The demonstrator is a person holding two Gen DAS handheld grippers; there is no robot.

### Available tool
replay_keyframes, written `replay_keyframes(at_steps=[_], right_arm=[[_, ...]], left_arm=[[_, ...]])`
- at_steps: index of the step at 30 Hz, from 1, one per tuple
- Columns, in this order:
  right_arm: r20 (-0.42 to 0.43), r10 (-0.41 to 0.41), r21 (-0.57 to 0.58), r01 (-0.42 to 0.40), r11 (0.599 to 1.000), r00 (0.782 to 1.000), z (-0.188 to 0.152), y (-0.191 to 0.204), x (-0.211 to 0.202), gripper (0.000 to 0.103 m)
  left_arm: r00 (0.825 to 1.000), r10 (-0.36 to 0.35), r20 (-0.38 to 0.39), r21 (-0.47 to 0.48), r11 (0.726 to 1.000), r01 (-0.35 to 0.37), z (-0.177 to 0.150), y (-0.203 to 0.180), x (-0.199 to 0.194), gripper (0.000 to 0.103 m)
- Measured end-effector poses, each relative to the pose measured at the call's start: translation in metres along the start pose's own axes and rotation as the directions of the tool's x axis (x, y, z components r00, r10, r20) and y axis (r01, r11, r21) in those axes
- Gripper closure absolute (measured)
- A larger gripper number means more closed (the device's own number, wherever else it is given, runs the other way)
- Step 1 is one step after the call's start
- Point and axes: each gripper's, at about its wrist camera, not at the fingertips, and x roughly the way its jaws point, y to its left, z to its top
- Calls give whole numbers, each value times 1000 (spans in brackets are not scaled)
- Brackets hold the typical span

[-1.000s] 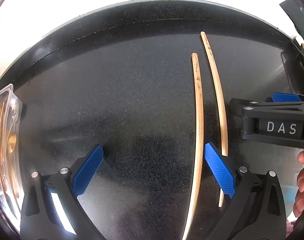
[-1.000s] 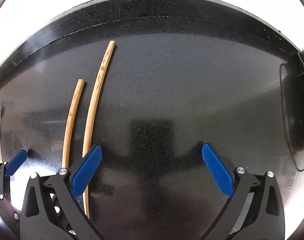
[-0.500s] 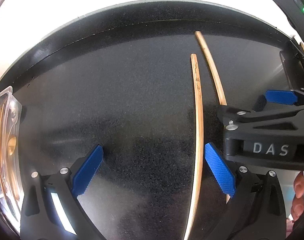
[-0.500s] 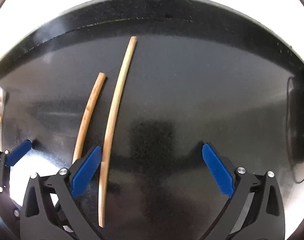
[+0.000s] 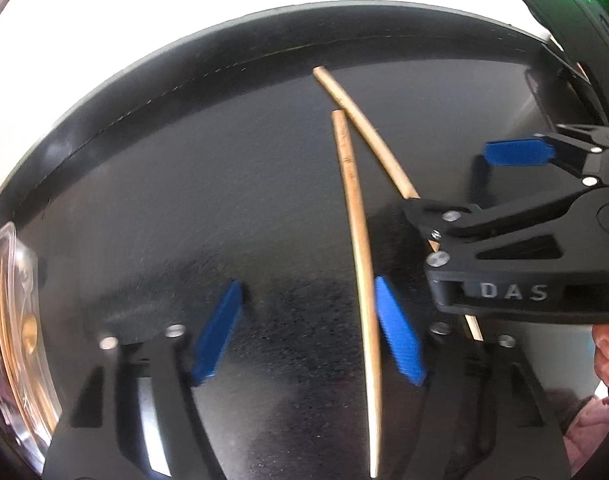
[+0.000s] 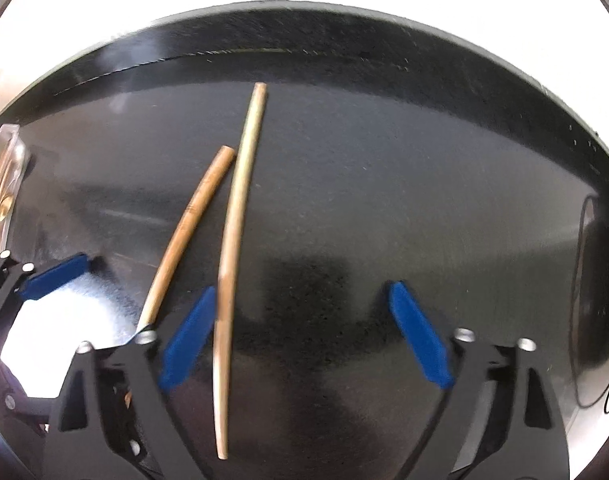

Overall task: Organize utensils
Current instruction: 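Close the left tool on one chopstick while the right tool grasps the other chopstick, then carry both chopsticks over the clear container with both tools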

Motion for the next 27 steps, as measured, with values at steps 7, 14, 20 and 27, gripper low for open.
replay_keyframes(at_steps=[7, 14, 20, 27], right_arm=[[1, 91, 10, -91, 996, 996, -7, -4, -12, 96], [71, 175, 65, -180, 981, 982, -19, -19, -51, 96], [140, 248, 0, -250, 968, 959, -38, 3, -105, 96], [160, 292, -83, -282, 956, 943, -59, 37, -132, 96]], left_arm=[[997, -81, -14, -30, 996, 80, 3, 3, -4, 97], [996, -84, 22, -112, 990, 86, -10, 21, -32, 97], [992, -101, 82, -160, 981, 113, -14, 19, -71, 97], [990, -86, 115, -219, 970, 109, -55, 34, -97, 97]])
